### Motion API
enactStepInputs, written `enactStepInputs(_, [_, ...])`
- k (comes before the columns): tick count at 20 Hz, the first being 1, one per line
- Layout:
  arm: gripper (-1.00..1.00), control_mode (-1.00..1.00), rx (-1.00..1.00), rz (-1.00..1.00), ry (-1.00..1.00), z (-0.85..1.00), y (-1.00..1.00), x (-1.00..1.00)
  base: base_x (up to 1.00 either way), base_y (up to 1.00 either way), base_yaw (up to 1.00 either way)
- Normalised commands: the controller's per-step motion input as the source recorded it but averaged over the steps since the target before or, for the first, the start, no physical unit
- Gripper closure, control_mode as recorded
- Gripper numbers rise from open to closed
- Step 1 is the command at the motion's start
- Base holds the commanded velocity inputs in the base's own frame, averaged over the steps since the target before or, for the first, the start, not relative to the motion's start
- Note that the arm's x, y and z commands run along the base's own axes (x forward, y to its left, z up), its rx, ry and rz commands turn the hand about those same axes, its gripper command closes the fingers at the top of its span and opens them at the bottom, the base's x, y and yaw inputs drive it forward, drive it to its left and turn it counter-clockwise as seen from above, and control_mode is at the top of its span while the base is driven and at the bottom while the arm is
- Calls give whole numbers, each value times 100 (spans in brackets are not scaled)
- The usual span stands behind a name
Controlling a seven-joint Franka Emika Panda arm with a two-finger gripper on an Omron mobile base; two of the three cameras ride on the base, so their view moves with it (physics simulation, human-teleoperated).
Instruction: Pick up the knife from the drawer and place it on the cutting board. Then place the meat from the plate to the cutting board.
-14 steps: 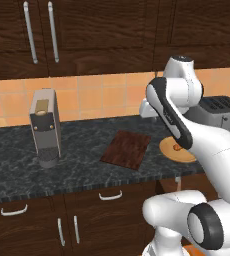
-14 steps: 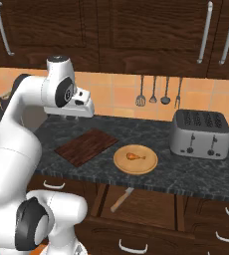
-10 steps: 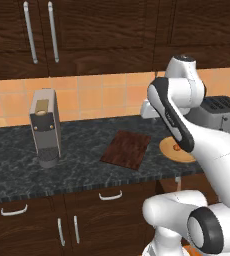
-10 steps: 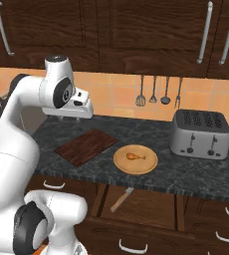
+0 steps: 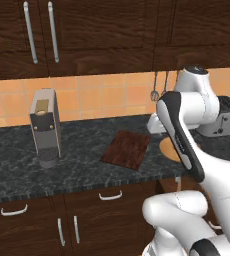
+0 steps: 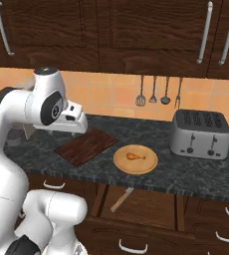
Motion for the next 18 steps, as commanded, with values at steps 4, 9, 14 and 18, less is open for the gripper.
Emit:
enactStepInputs(4, [-100,-100,0,0,-3,-11,-3,-59,0,0,0])
enactStepInputs(9, [-100,-100,0,0,-1,-24,-1,-51,0,0,0])
enactStepInputs(14, [-100,100,0,0,0,0,0,0,0,39,-12])
enactStepInputs(18, [-100,100,0,0,0,0,0,0,10,79,-56])
